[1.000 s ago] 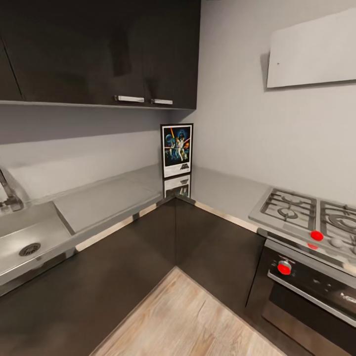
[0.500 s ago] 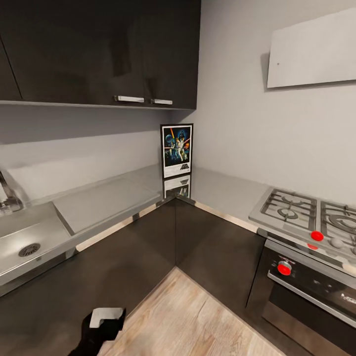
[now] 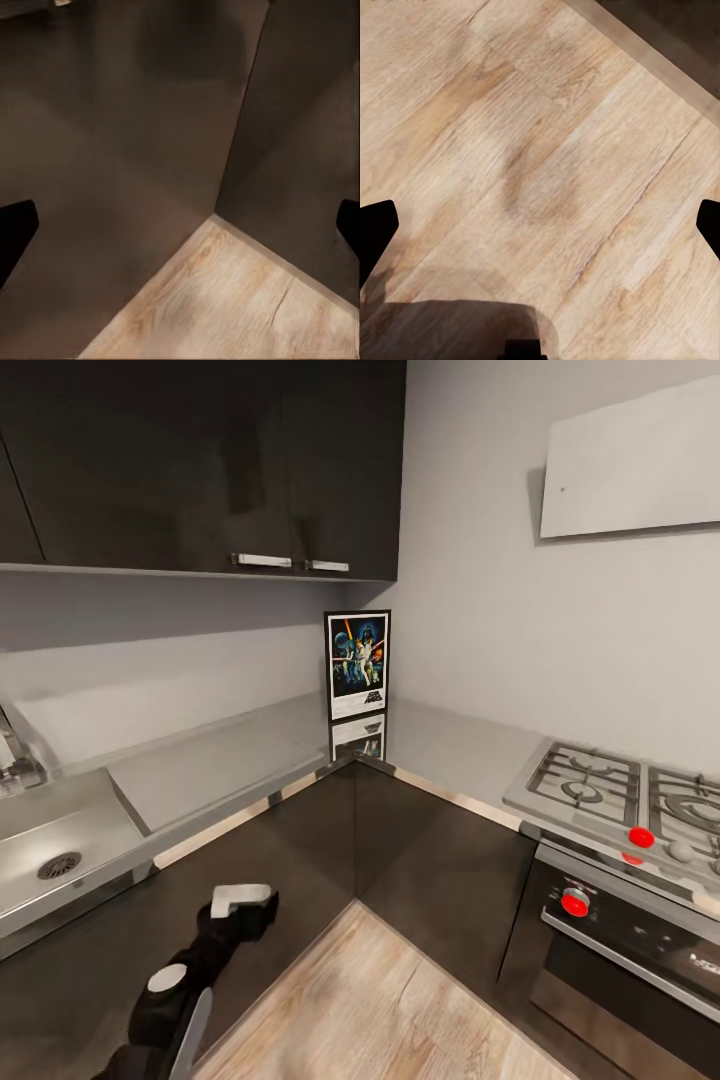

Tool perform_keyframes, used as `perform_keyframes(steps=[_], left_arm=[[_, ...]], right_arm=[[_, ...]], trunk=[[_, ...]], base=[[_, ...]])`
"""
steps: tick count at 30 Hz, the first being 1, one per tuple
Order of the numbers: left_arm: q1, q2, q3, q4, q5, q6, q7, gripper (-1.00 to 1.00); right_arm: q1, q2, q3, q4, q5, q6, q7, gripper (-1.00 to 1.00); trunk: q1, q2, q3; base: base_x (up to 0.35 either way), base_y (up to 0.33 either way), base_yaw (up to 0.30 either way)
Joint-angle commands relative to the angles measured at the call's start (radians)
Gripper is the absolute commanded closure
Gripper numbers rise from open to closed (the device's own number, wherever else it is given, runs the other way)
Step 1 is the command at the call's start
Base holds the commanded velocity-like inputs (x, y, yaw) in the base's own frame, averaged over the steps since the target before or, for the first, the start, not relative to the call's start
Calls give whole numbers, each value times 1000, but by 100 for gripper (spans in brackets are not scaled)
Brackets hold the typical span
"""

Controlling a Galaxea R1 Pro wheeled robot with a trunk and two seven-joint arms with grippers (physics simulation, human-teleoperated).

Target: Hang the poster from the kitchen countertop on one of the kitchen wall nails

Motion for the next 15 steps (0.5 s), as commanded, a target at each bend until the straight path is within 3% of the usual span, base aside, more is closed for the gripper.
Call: perform_keyframes(steps=[1,2,4,10,12,14,15], left_arm=[[-34,-5,0,-2,0,29,-1,-100],[-64,-10,0,-2,0,51,-1,-100],[-190,-31,0,-1,1,147,-1,-100],[-375,-67,0,7,1,273,0,-100],[-491,-79,0,33,0,323,3,-100],[-547,-86,0,65,-1,335,4,-100],[-606,-91,0,114,-2,343,4,-100]], right_arm=[[-1,0,1,1,1,-3,0,-100],[-1,0,1,1,1,-3,0,-100],[-1,0,1,1,1,-3,0,-100],[-1,-1,1,1,1,-4,0,-100],[-1,-1,1,1,0,-4,0,-100],[-1,-2,1,1,0,-4,0,-100],[-1,-2,1,1,0,-4,0,-100]], trunk=[[0,-1,-1],[0,-1,-1],[0,-1,-1],[0,-1,-1],[0,-1,-1],[0,-1,-1],[0,-1,-1]], base=[[0,0,0],[0,0,0],[0,0,0],[0,0,0],[0,0,0],[0,0,0],[0,0,0]])
